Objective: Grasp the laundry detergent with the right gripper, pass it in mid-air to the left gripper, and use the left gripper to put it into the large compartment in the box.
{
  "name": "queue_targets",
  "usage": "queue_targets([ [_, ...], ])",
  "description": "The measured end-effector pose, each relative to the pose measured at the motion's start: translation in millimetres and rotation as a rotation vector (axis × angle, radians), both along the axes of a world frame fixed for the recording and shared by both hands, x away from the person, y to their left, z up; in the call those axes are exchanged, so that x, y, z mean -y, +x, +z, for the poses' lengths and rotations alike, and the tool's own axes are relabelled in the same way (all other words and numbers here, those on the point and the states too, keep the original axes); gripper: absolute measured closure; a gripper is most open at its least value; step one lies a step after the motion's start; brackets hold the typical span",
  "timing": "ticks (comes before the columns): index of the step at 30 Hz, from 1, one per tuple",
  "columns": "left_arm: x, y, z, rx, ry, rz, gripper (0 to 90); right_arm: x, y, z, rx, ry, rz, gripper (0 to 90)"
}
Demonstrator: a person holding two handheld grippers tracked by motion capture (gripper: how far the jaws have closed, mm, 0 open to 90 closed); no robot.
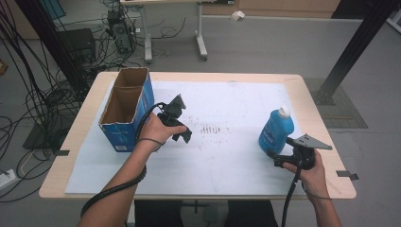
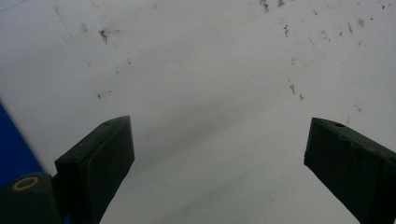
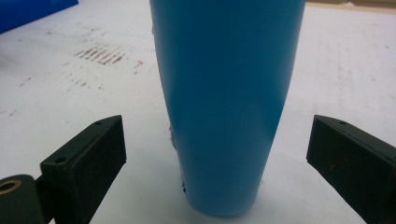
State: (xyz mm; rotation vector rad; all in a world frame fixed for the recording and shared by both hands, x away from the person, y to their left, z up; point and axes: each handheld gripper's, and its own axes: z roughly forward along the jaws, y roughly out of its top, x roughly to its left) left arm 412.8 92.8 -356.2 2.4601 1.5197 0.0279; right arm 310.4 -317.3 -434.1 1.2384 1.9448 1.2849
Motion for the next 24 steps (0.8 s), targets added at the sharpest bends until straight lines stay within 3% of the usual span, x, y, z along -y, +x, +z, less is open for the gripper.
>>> queue_targets([
  [11, -0.5, -0.4, 1.7, 0.003, 0.006, -0.001, 8.7, 0.3, 0.6, -1.8, 0.079, 0.052, -0.01, 4.0],
  [24, 5.0, -2.7, 2.4, 0.004, 0.011, -0.016, 8.7, -2.8, 4.3, -4.9, 0.113, 0.062, -0.03, 4.0],
])
